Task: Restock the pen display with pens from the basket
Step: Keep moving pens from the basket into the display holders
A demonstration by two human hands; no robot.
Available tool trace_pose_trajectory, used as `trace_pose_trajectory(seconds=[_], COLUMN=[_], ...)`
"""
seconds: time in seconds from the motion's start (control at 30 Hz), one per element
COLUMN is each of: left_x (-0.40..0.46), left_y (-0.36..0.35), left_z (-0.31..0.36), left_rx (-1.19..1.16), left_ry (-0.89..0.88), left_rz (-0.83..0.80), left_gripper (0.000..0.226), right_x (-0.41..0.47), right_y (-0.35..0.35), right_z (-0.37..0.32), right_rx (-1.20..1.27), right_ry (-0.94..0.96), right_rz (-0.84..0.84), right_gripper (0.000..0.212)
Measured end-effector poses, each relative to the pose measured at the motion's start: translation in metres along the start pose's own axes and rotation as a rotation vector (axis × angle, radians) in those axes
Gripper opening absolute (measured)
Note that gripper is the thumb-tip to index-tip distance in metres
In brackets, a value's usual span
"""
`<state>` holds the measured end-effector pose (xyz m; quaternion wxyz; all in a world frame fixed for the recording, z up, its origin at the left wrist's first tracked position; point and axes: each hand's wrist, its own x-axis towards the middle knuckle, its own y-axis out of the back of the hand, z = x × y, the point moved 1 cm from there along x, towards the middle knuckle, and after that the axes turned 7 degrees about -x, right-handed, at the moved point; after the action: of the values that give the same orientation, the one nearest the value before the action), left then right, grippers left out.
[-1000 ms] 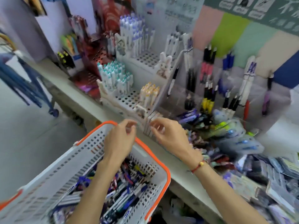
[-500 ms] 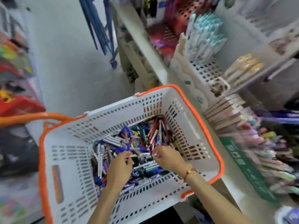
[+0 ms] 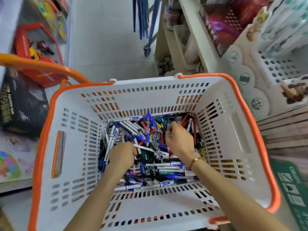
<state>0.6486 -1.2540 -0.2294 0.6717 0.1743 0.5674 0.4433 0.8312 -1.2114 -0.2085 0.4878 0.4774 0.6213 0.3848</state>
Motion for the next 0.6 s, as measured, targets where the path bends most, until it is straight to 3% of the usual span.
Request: trace_pose_trajectory(seconds=[0.07, 0.13, 0.2, 0.27, 0.37, 0.43, 0.6], left_x=[0.006, 0.012, 0.018, 0.022, 0.018, 0.015, 0.009], left_y=[0.007, 0.006, -0.001, -0.010, -0.016, -0.015, -0.003], left_z=[0.001, -0.002, -0.004, -0.004, 0.001, 0.003, 0.006], left_rx=[-0.106, -0.259, -0.351, -0.354, -0.306, -0.309, -0.415], left_ry=[0.007, -0.007, -0.054, -0.097, -0.152, -0.142, -0.022], left_rz=[0.118, 0.174, 0.157, 0.048, -0.144, -0.187, -0.047], left_gripper=[0.038, 0.039, 0.049, 0.058, 0.061, 0.057, 0.044], right_x=[0.017, 0.033, 0.042, 0.048, 0.047, 0.042, 0.033], right_y=[0.000, -0.007, -0.019, -0.032, -0.048, -0.055, -0.052], right_z=[-0.005, -0.015, -0.026, -0.037, -0.047, -0.048, -0.040], right_rx=[-0.091, -0.197, -0.317, -0.337, -0.252, -0.180, 0.000], right_ry=[-0.003, -0.073, -0.163, -0.240, -0.326, -0.361, -0.315], right_rz=[0.015, -0.061, -0.151, -0.185, -0.207, -0.194, -0.187], right_gripper=[0.028, 0.061, 0.092, 0.108, 0.112, 0.107, 0.099])
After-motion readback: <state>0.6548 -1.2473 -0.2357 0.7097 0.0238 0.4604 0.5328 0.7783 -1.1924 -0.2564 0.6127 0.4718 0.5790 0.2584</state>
